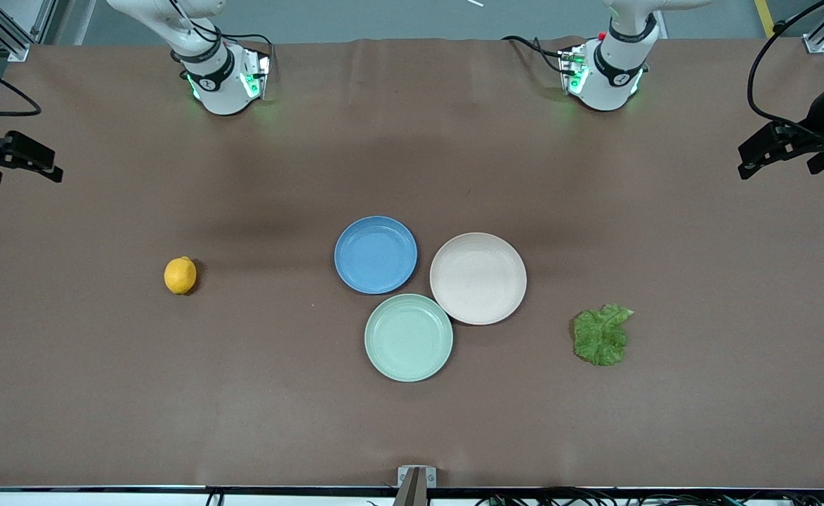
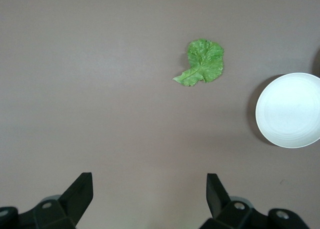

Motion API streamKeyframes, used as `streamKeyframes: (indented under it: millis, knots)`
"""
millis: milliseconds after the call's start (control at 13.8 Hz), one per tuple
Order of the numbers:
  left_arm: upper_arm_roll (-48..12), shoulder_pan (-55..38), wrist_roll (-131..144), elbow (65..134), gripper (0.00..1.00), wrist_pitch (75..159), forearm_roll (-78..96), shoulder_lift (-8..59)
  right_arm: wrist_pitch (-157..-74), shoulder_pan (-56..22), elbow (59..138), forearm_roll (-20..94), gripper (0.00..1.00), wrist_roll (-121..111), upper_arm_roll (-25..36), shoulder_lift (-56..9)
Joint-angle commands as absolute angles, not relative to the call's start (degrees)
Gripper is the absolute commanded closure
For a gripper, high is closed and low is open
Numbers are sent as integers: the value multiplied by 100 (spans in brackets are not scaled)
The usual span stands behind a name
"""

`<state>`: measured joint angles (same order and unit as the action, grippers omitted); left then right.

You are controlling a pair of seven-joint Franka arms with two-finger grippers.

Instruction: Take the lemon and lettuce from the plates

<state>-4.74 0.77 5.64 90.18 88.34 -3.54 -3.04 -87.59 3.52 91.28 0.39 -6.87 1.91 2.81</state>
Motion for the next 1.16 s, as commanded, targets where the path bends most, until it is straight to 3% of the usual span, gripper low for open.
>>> streamKeyframes:
  millis: [0,1091]
  knots:
    - [-448,114,448,9123,0,8895,-255,-387,-8543,509,8578,-53,0,-624,106,88]
    - [-545,62,360,9053,0,8798,43,-360,-8596,580,8455,26,0,-677,105,62]
